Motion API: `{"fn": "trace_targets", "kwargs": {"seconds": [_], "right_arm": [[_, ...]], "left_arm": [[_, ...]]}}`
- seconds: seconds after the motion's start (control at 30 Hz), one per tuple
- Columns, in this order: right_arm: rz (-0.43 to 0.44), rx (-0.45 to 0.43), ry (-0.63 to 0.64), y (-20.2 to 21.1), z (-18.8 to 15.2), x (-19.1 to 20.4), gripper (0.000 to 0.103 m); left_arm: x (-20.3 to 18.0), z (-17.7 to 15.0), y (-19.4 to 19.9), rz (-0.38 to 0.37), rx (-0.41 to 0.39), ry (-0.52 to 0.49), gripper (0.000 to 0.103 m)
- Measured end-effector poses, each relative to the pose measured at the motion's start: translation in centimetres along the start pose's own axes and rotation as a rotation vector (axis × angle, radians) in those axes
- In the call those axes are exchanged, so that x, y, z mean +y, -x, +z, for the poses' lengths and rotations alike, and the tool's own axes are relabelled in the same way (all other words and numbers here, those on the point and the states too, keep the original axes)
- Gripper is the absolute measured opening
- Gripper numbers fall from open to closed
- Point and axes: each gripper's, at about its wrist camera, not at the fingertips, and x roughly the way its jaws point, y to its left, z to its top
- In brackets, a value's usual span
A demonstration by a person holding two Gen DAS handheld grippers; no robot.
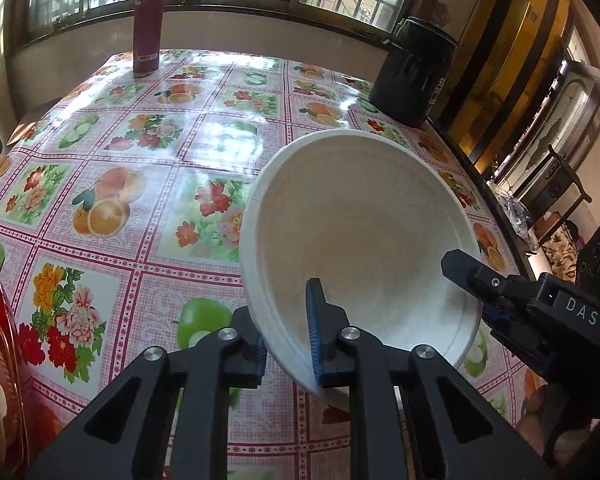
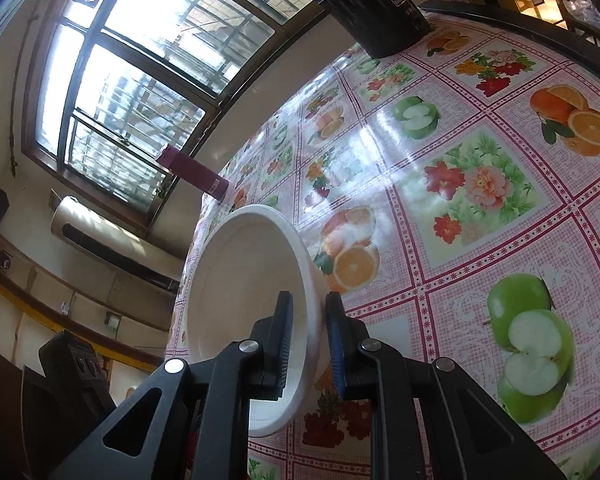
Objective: Organize plates and bowls
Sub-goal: 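Lift the white bowl with both tools and carry it toward the stack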
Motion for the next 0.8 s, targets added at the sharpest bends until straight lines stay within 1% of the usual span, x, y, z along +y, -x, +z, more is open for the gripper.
{"fn": "trace_targets", "kwargs": {"seconds": [0.2,0.47,0.67,0.8], "right_arm": [[0.022,-0.017,0.037,1.3,-0.6,2.1,0.017],[0.054,-0.022,0.103,2.3,-2.0,5.9,0.017],[0.074,-0.005,0.164,1.9,-3.7,9.6,0.017],[0.104,0.032,0.206,0.8,-5.1,12.2,0.017]], "left_arm": [[0.2,-0.2,2.6,0.02,-0.058,-0.018,0.015],[1.9,-0.4,6.1,0.044,-0.139,-0.013,0.016],[4.6,-1.0,8.6,0.066,-0.193,0.012,0.016],[7.1,-1.6,10.6,0.082,-0.219,0.037,0.016]]}}
